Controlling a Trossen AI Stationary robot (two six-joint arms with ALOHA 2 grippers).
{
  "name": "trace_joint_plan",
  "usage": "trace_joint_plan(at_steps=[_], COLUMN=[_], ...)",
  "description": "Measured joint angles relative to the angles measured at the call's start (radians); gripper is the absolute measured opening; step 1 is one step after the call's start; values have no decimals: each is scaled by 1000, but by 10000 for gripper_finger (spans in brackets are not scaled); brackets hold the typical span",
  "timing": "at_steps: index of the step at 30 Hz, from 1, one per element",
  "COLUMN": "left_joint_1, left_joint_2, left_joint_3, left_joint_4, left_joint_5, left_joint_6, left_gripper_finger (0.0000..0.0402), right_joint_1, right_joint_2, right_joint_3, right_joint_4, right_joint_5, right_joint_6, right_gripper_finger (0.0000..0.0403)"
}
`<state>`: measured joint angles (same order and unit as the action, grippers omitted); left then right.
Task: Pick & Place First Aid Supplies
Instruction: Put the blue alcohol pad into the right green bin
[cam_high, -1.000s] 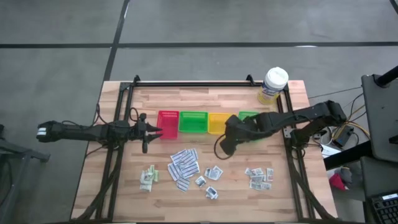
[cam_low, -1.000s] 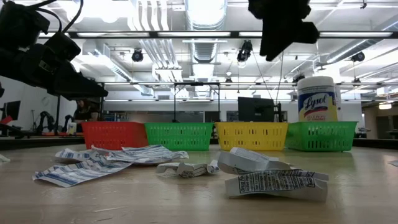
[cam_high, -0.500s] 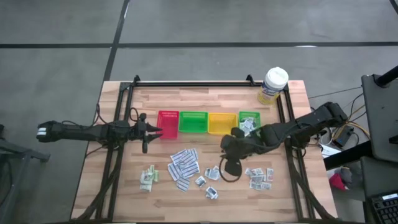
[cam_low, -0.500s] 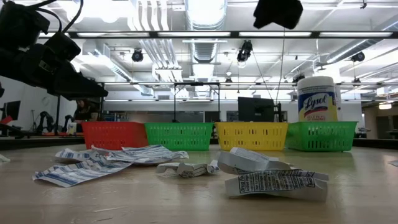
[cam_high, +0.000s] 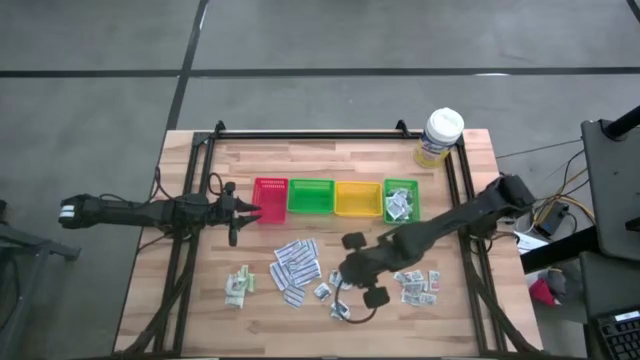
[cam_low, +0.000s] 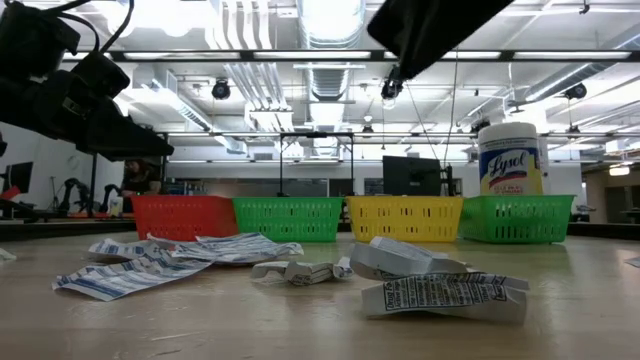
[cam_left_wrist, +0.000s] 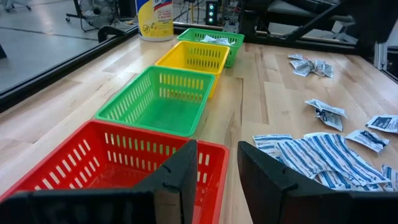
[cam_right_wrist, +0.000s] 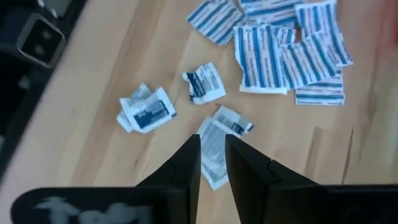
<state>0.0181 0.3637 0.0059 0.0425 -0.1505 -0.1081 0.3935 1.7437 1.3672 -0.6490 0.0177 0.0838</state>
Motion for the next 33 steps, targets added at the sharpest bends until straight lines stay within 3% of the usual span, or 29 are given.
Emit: trace_joint_plan(at_steps=[17, 33], left_joint_1=[0, 0], left_joint_2=[0, 0], left_joint_3=[0, 0], left_joint_4=[-5, -6], left_joint_5=[2, 1], left_joint_6=[0, 0], left_gripper_finger=[113, 113], right_joint_1=[-10, -60], right_joint_2=[157, 236], right_joint_3=[138, 150], right_joint_4=[-172, -140], right_joint_5=[3, -3], right_joint_6=[-145, -220], right_gripper_finger=[104, 140])
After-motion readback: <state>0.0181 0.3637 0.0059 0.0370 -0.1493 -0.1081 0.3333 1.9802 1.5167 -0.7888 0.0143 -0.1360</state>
